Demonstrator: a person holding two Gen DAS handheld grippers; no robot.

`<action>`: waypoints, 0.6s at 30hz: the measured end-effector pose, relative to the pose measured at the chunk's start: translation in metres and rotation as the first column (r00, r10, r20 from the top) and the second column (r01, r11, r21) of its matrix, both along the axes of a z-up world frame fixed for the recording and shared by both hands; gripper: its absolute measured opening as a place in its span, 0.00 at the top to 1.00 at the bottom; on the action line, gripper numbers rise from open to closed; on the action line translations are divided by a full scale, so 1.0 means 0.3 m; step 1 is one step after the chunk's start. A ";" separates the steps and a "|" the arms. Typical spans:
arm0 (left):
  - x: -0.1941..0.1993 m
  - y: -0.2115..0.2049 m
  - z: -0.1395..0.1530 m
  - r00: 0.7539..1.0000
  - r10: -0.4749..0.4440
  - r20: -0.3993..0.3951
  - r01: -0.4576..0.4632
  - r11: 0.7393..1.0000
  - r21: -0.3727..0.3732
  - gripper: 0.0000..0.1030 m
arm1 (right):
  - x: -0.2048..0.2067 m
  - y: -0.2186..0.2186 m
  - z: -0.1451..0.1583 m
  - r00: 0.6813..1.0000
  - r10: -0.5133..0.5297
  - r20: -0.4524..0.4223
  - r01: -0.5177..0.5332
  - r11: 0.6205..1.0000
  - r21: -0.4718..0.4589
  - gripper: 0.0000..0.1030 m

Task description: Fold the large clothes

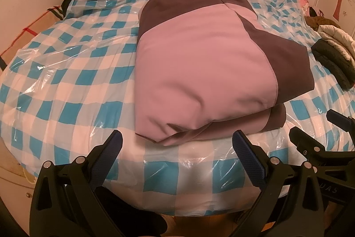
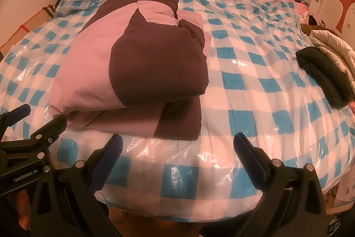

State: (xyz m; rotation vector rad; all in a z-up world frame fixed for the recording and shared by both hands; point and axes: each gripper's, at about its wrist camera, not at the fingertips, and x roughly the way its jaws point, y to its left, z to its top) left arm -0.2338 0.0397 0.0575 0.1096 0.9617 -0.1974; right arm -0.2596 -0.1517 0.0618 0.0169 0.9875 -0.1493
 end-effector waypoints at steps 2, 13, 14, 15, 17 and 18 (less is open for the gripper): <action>0.007 0.001 -0.006 1.000 0.000 -0.003 0.000 1.000 0.001 0.07 | 0.003 -0.001 -0.003 1.000 0.000 -0.002 0.000 1.000 0.002 0.07; -0.037 0.001 0.045 0.981 -0.011 0.196 0.017 0.999 -0.028 0.12 | 0.021 -0.016 -0.023 1.000 0.005 -0.001 -0.005 0.999 0.038 0.07; -0.036 0.000 0.047 0.978 -0.006 0.210 0.009 1.000 -0.012 0.13 | 0.021 -0.013 -0.022 1.000 0.008 0.002 -0.008 0.999 0.039 0.07; -0.034 -0.005 0.048 0.976 -0.006 0.216 0.005 1.000 0.002 0.13 | 0.020 -0.010 -0.019 1.000 0.009 0.006 -0.009 1.000 0.030 0.07; -0.024 -0.006 0.044 0.982 -0.012 0.188 0.012 1.000 0.000 0.13 | 0.019 -0.012 -0.016 1.000 0.008 0.009 -0.008 1.000 0.025 0.07; -0.014 -0.001 0.039 0.986 -0.009 0.165 0.011 1.000 -0.011 0.13 | 0.019 -0.019 -0.014 1.000 0.003 0.008 -0.003 0.999 0.032 0.07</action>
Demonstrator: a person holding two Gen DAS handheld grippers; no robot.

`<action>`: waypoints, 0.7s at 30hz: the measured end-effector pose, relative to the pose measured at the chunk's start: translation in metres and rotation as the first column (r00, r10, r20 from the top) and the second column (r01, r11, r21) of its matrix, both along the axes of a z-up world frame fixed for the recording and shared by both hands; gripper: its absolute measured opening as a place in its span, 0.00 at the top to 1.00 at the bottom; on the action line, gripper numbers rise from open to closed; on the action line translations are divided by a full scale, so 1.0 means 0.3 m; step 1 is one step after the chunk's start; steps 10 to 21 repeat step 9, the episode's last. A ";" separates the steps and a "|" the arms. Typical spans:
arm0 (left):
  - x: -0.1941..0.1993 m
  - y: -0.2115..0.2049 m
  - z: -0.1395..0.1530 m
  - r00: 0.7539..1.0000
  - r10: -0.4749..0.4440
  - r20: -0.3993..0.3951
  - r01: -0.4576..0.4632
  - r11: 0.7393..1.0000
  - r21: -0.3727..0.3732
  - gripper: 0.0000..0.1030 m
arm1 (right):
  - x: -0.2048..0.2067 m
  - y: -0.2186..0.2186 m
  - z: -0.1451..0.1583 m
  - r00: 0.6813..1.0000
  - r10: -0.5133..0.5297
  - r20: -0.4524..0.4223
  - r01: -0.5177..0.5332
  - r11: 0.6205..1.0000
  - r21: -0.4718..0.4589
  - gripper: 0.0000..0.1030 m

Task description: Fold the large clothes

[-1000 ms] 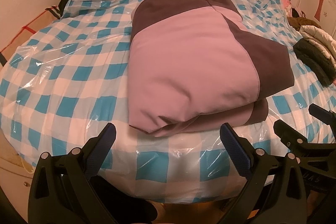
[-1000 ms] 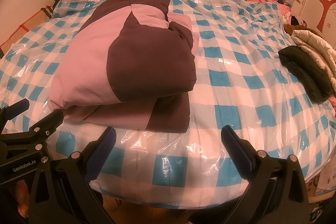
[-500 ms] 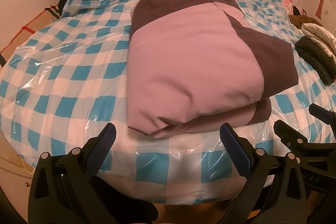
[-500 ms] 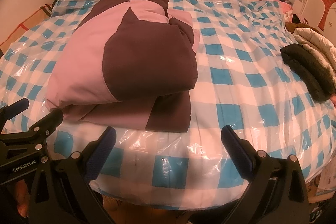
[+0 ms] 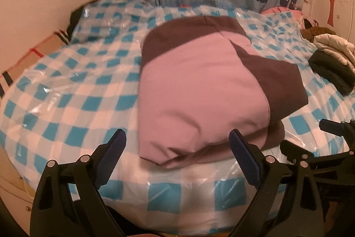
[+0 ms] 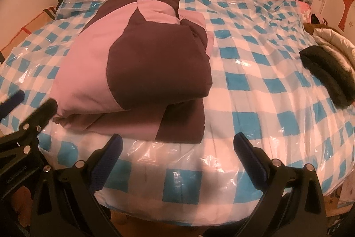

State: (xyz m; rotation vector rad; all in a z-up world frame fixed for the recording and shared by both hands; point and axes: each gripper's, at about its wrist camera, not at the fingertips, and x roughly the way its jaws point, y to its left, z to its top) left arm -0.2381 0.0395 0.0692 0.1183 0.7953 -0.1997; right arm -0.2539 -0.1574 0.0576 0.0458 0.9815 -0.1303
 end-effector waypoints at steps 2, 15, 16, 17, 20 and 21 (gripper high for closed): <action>0.011 -0.005 -0.007 1.000 0.011 -0.028 -0.011 1.000 0.012 0.13 | -0.001 0.000 0.002 1.000 -0.009 0.000 0.009 1.000 0.004 0.07; -0.021 -0.022 0.009 1.000 0.009 -0.028 -0.007 0.999 0.043 0.12 | -0.023 -0.007 0.030 1.000 -0.012 0.017 0.012 1.000 -0.003 0.07; -0.021 -0.022 0.009 1.000 0.009 -0.028 -0.007 0.999 0.043 0.12 | -0.023 -0.007 0.030 1.000 -0.012 0.017 0.012 1.000 -0.003 0.07; -0.021 -0.022 0.009 1.000 0.009 -0.028 -0.007 0.999 0.043 0.12 | -0.023 -0.007 0.030 1.000 -0.012 0.017 0.012 1.000 -0.003 0.07; -0.021 -0.022 0.009 1.000 0.009 -0.028 -0.007 0.999 0.043 0.12 | -0.023 -0.007 0.030 1.000 -0.012 0.017 0.012 1.000 -0.003 0.07; -0.021 -0.022 0.009 1.000 0.009 -0.028 -0.007 0.999 0.043 0.12 | -0.023 -0.007 0.030 1.000 -0.012 0.017 0.012 1.000 -0.003 0.07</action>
